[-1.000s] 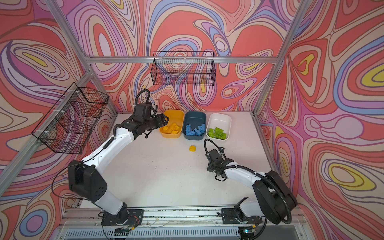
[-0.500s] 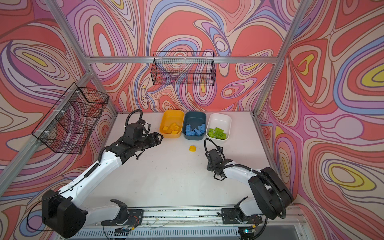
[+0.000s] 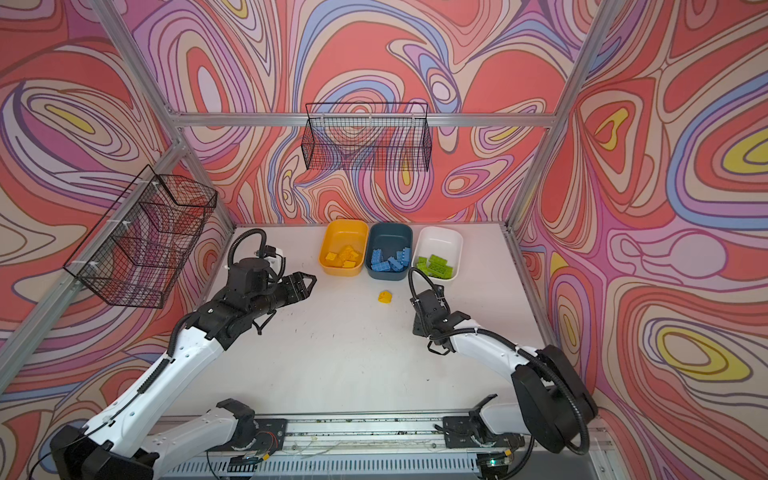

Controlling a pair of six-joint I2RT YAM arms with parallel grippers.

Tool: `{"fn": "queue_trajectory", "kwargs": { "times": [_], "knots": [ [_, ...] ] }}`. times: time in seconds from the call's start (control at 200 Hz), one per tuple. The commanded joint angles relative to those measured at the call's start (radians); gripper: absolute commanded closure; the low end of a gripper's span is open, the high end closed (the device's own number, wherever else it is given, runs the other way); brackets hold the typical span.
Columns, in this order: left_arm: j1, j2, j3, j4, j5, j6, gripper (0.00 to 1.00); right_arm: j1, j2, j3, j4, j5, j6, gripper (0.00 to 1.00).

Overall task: Sort the legos into containers by color
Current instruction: 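Carry the yellow brick into the yellow bin and open the right gripper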

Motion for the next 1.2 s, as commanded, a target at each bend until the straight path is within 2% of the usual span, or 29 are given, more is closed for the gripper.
{"fn": "queue_trajectory", "kwargs": {
  "times": [0.0,0.285,0.501,0.691,0.826,1.027,1.192],
  "knots": [
    [-0.004,-0.03,-0.053,-0.028,0.001,0.009,0.31,0.004,-0.004,0.104,-0.044,-0.052,-0.049,0.69],
    [-0.004,-0.118,-0.216,-0.031,0.047,0.002,0.31,0.004,0.263,0.513,-0.057,-0.21,-0.135,0.68],
    [-0.004,-0.191,-0.327,-0.03,0.044,-0.035,0.29,0.008,0.511,0.816,0.055,-0.374,-0.158,0.66],
    [-0.005,-0.217,-0.389,-0.03,0.055,-0.058,0.26,0.021,0.739,1.09,0.096,-0.424,-0.184,0.65],
    [-0.005,-0.222,-0.426,-0.022,0.069,-0.056,0.2,0.021,0.909,1.278,0.098,-0.456,-0.194,0.64],
    [-0.005,-0.238,-0.466,-0.027,0.056,-0.044,0.14,0.021,1.104,1.521,0.057,-0.459,-0.207,0.48],
    [-0.007,-0.236,-0.454,-0.036,0.053,-0.036,0.14,0.021,1.137,1.562,0.077,-0.474,-0.205,0.28]
  ]
}}
